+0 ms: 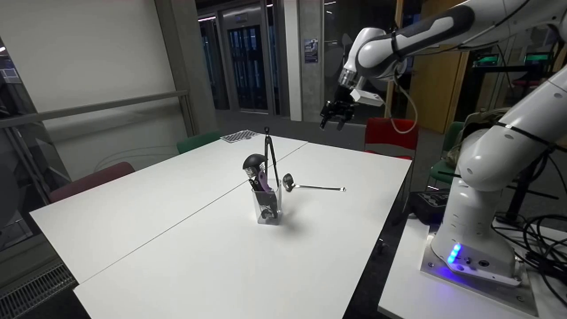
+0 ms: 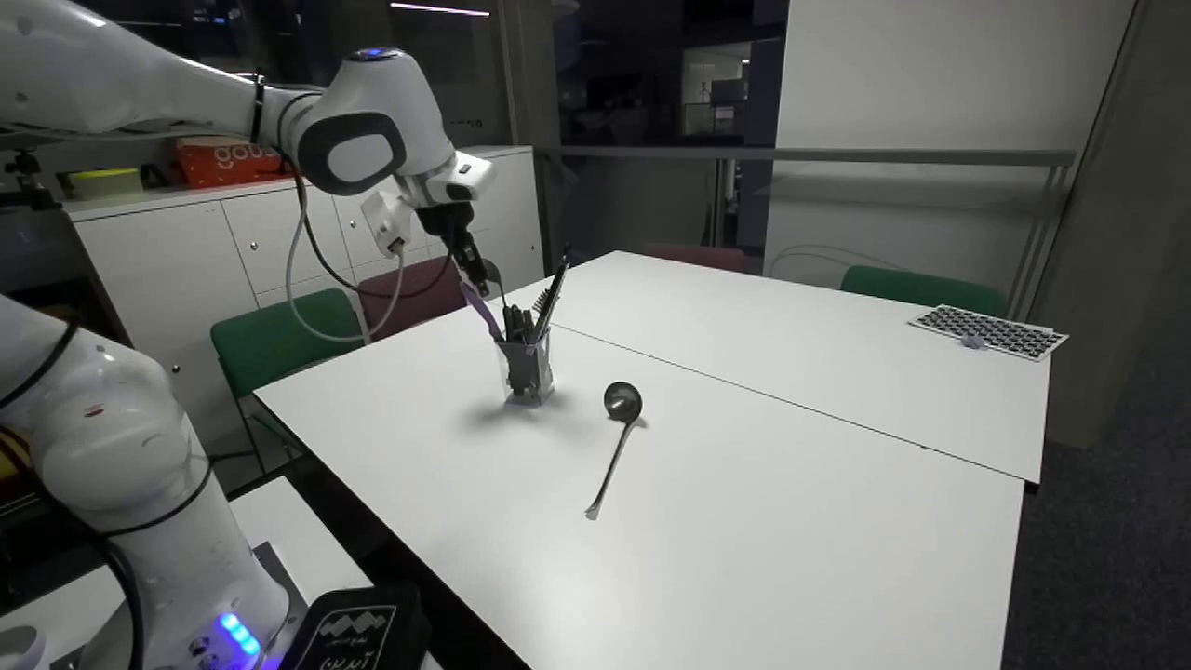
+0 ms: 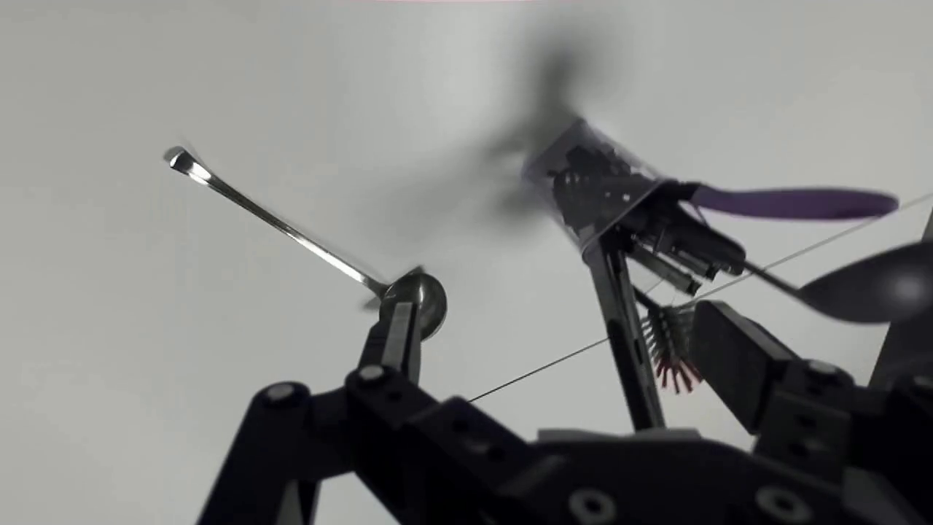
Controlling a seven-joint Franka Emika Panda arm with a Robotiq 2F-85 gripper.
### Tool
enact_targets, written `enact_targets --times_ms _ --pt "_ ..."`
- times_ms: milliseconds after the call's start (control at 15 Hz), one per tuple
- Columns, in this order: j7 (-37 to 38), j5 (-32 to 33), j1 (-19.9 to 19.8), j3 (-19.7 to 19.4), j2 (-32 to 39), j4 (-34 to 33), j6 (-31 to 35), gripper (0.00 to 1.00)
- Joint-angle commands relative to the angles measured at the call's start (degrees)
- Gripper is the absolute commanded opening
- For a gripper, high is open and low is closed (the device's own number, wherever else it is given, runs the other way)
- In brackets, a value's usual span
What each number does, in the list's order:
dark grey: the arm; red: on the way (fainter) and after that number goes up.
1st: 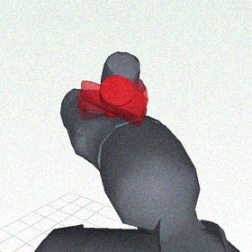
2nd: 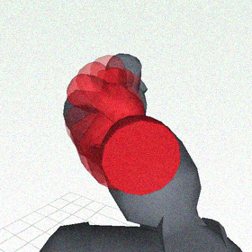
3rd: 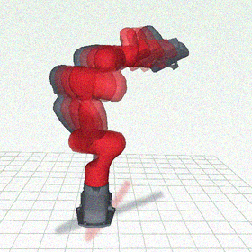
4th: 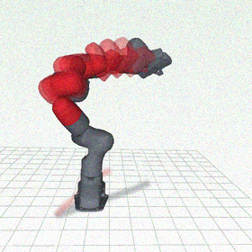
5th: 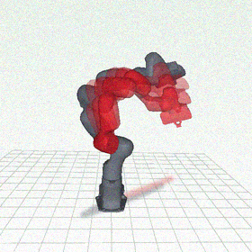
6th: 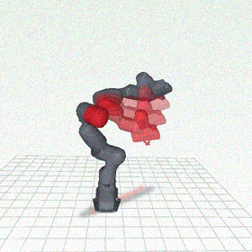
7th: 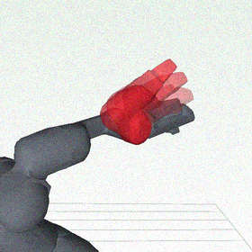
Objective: Pick up the mental object from the table and put it in the cup
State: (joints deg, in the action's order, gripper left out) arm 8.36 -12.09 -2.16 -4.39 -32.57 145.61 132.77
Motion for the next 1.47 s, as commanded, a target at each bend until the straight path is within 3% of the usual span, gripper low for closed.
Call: enact_targets --times_ms 0,267,333,867,1067,1267,1400 --pt "1.69 -7.04 -0.24 -3.55 10.72 -8.49 1.72 1.0" --pt "4.16 -17.91 0.53 -4.99 16.4 -14.62 0.07 1.0" --pt "2.42 -13.79 -0.98 -3.66 13.91 -10.87 0.87 1.0" --pt "3.3 -16.83 -0.8 -3.66 16.59 -13.68 0.87 1.0" --pt "-2.41 -26.56 0.81 -6.61 21.08 -15.94 0.25 1.0" --pt "-9.2 -38.93 -0.14 -7.97 26.76 -19.06 -0.48 1.0" --pt "-10.89 -43.39 -1.93 -8.14 31.65 -21.9 -1.7 1.0"
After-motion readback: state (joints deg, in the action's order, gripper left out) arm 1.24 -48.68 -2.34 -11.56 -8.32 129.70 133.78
